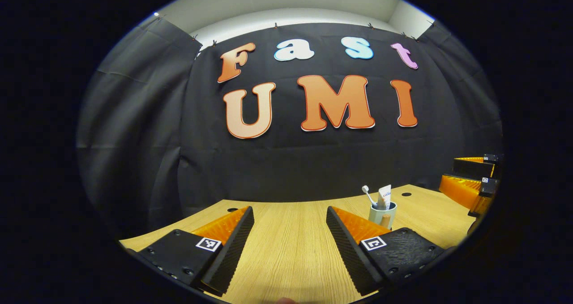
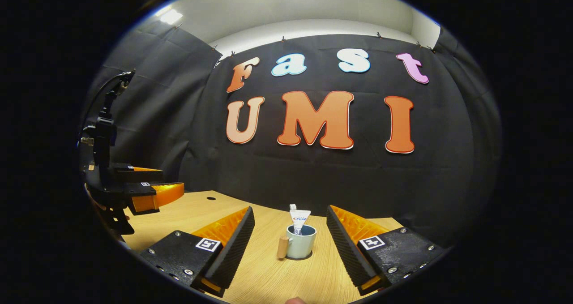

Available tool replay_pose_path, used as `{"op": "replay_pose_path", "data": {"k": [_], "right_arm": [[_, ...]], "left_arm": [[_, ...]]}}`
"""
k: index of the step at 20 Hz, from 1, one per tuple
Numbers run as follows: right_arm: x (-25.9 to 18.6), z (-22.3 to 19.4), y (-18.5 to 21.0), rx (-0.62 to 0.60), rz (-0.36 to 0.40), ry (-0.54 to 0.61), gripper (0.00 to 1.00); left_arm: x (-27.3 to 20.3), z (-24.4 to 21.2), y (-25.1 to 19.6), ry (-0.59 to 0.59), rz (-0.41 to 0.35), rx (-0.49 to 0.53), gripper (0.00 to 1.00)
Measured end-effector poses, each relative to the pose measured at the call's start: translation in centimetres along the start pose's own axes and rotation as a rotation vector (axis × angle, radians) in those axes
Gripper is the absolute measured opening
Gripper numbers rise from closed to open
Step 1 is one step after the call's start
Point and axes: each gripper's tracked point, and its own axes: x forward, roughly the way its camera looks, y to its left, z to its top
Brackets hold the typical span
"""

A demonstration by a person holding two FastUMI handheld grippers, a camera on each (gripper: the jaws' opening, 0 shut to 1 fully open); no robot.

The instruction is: Put the toothbrush and toothpaste on the desktop into the cup, then pick up the cup and place it on the coaster on the desktop.

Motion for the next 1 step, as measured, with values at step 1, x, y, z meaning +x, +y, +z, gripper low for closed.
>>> {"op": "replay_pose_path", "data": {"k": [1], "right_arm": [[0.11, 0.11, -0.08, 0.001, -0.002, -0.004, 0.97]], "left_arm": [[0.11, 0.14, 0.09, 0.001, 0.001, -0.002, 0.97]]}}
